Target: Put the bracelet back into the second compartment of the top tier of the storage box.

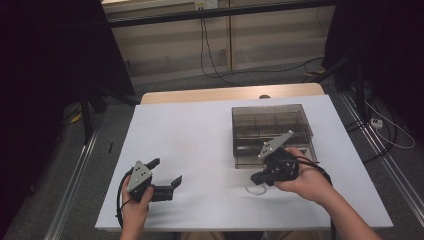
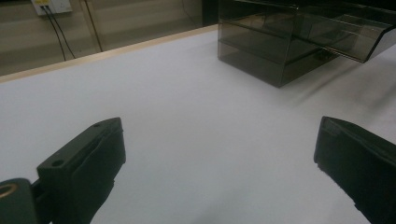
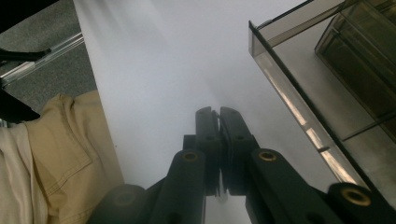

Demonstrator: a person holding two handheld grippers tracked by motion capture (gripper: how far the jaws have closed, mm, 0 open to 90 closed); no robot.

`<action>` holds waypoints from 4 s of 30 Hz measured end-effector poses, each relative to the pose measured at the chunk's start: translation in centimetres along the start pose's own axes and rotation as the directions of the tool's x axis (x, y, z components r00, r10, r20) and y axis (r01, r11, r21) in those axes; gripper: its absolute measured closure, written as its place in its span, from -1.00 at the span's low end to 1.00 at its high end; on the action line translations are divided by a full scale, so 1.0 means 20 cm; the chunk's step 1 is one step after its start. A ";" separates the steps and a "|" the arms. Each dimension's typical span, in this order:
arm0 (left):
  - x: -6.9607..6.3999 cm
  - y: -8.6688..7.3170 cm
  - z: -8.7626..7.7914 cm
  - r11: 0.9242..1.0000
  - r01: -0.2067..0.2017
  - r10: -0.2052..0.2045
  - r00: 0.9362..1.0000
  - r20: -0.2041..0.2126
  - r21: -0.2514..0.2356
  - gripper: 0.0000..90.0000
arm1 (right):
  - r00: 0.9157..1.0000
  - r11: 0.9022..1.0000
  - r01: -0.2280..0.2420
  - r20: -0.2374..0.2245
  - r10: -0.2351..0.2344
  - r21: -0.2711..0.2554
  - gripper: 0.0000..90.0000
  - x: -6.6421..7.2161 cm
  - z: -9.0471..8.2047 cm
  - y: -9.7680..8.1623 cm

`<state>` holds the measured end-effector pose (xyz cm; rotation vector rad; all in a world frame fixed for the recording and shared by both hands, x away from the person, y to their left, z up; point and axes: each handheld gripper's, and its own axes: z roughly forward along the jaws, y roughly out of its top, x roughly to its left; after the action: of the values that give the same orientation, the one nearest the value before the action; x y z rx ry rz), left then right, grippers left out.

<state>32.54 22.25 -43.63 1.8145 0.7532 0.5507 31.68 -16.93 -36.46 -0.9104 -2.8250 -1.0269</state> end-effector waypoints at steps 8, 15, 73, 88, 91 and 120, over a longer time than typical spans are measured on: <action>0.00 0.00 0.00 1.000 0.001 -0.001 1.000 0.002 -0.001 -0.95 | 1.000 1.000 0.000 -0.001 0.000 0.012 0.94 -0.02 -0.05 0.02; 0.00 0.00 0.00 1.000 0.001 -0.001 1.000 0.001 -0.002 -0.95 | 1.000 1.000 -0.004 0.000 0.004 0.019 0.94 -0.03 -0.09 0.05; 0.01 -0.01 -0.01 1.000 0.018 -0.018 1.000 -0.002 0.003 -0.95 | 0.997 0.999 0.028 0.070 -0.029 0.018 0.94 -0.12 -0.39 0.25; 0.01 -0.01 -0.02 1.000 0.011 -0.011 1.000 -0.009 0.004 -0.95 | 0.995 1.000 0.029 0.099 -0.029 0.008 0.94 -0.18 -0.43 0.28; 0.01 -0.01 -0.02 1.000 0.010 -0.010 1.000 -0.010 0.003 -0.95 | 0.995 1.000 0.025 0.101 -0.025 0.005 0.94 -0.19 -0.43 0.29; 0.01 -0.01 -0.02 1.000 0.017 -0.017 1.000 -0.010 0.000 -0.95 | 0.991 1.000 0.018 0.130 -0.020 0.015 0.94 -0.27 -0.33 0.19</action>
<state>32.40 22.79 -43.72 1.8048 0.7749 0.5485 36.95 -21.37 -30.11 -0.9866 -2.9479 -0.9839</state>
